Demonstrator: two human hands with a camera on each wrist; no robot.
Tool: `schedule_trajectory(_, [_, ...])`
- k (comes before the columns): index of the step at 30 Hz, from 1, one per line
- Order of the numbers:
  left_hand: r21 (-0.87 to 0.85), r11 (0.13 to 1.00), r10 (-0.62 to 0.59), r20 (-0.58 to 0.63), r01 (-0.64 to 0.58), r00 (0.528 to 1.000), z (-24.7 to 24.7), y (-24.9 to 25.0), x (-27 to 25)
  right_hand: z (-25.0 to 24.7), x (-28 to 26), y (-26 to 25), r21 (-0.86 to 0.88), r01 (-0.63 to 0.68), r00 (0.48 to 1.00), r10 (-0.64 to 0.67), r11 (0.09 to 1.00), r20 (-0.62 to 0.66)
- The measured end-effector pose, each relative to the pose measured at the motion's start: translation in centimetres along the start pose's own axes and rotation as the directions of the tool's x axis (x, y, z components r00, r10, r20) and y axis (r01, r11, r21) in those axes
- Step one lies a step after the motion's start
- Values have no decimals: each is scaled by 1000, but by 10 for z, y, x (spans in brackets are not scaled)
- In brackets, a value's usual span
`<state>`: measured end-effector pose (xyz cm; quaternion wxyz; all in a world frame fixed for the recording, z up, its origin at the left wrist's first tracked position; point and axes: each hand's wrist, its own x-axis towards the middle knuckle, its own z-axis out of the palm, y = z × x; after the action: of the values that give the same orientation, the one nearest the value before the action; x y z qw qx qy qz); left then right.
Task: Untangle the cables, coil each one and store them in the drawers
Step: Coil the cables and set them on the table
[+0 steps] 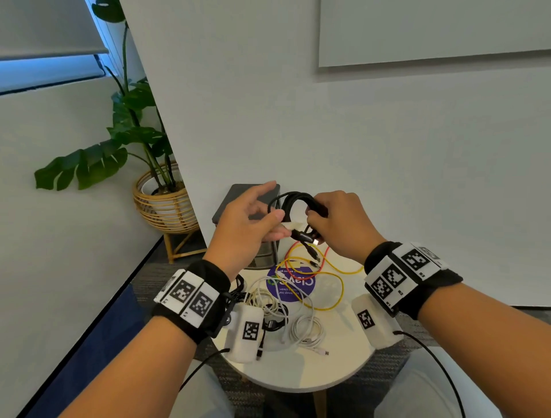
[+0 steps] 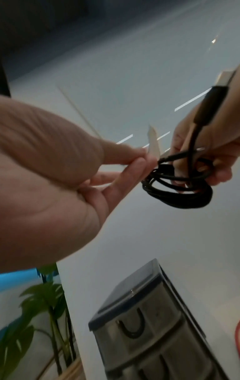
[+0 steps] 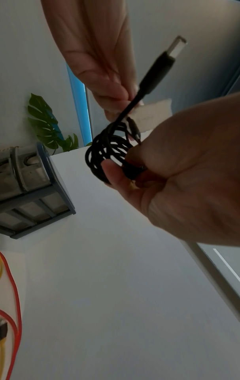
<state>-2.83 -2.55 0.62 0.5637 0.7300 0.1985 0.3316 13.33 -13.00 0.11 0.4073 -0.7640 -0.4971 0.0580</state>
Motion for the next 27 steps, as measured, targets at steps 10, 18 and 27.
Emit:
schedule_trajectory(10, [142,961,247,-63,-237,967,3,6,0,-7,0,-6,-63,89,995,-92,994,-43])
schedule_trajectory(18, [517,806,358,-40,-287,933,16,14,3,-4,-5,-8,11,175,978,-173,984,-117])
schedule_trajectory(27, [415,897,113,115,-151,987,23,13,11,-17,-8,-12,335,35,999,-38,941,1])
